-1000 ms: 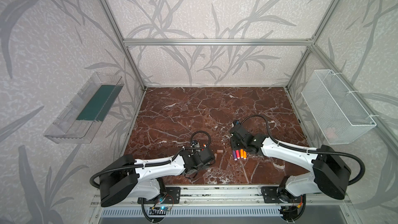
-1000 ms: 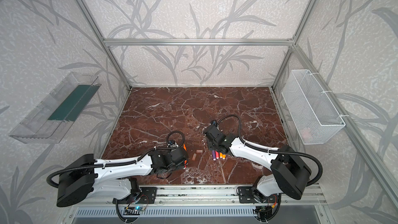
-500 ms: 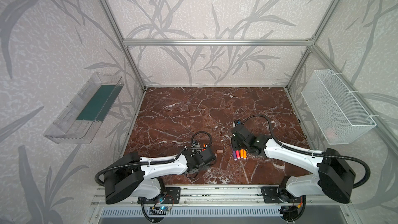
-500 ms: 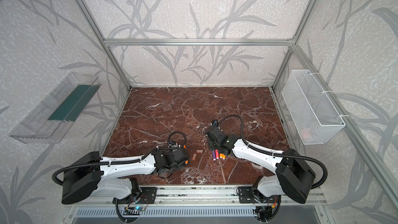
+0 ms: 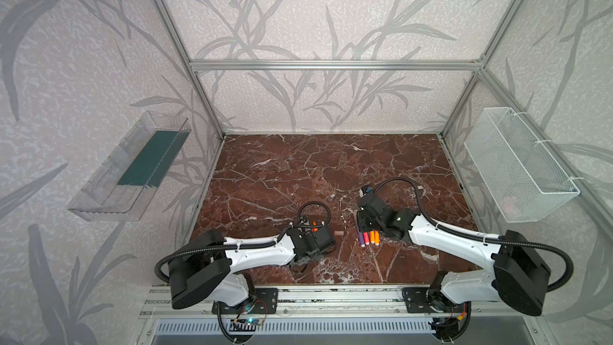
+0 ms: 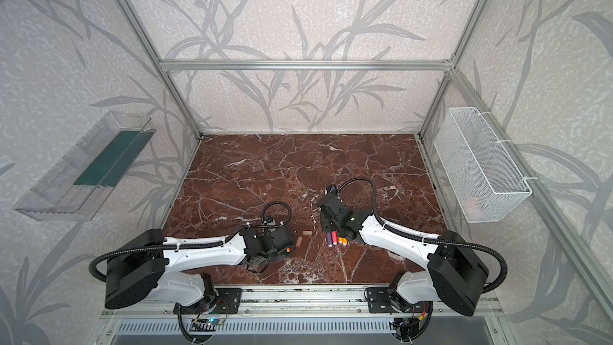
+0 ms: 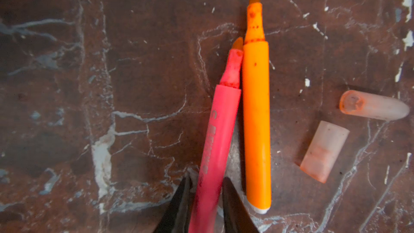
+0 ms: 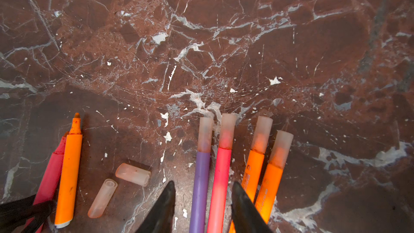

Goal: Insert the pens into the pen caps
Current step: 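Lower the left gripper and grasp the uncapped pink marker, then lift the pink marker upright with the left gripper while the right gripper approaches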

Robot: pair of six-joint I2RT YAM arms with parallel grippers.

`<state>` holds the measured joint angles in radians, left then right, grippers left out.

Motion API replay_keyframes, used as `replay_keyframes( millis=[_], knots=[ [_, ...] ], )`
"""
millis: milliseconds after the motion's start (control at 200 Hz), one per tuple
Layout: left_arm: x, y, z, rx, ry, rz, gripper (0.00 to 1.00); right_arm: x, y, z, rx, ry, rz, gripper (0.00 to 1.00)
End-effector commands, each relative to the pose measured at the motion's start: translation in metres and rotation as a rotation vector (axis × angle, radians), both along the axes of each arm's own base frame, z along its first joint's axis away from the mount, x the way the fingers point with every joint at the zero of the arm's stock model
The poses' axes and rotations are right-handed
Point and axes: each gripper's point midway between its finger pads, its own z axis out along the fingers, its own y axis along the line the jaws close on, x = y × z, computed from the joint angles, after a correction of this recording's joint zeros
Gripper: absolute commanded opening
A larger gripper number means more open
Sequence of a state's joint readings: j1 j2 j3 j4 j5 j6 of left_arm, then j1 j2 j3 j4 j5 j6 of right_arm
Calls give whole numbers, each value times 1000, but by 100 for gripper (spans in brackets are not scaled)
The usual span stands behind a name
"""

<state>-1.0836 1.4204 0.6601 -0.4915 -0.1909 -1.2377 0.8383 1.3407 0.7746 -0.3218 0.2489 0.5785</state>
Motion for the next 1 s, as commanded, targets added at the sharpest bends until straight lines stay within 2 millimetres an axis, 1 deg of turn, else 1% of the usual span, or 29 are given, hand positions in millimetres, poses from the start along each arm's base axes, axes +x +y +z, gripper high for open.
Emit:
replay_keyframes(
  millis=[0, 195, 260, 390, 495, 630, 710, 770, 805, 870, 930, 995],
  knots=[
    [-11, 11, -13, 83, 74, -16, 26, -1, -2, 6, 28, -13, -8, 42],
    [-18, 17, -26, 180, 143, -23, 19, -2, -3, 9, 46, -24, -13, 43],
    [-19, 19, -29, 202, 155, -20, 16, -2, -3, 11, 52, -29, -14, 43],
    [-19, 17, -34, 193, 162, -21, 9, -2, -3, 15, 64, -38, -11, 44],
    [-17, 19, -31, 191, 154, -18, 6, -3, -4, 20, 81, -52, -18, 44],
    [-6, 27, -19, 144, 130, 20, 3, -6, -7, 30, 124, -84, -23, 44],
    [7, 30, -5, 78, 79, 50, 3, -8, -8, 40, 179, -120, -24, 45],
    [21, 35, 11, 47, 16, 75, 3, -11, -8, 48, 225, -156, -11, 46],
    [31, 38, 24, 37, -41, 86, 0, -12, -8, 54, 256, -178, -2, 47],
    [46, 40, 49, 17, -140, 92, 0, -15, -9, 65, 310, -215, 6, 49],
    [59, 36, 76, -11, -234, 59, 0, -18, -9, 75, 362, -244, 12, 50],
    [67, 31, 103, -59, -320, 31, 0, -22, -6, 84, 421, -271, 28, 52]
  ],
)
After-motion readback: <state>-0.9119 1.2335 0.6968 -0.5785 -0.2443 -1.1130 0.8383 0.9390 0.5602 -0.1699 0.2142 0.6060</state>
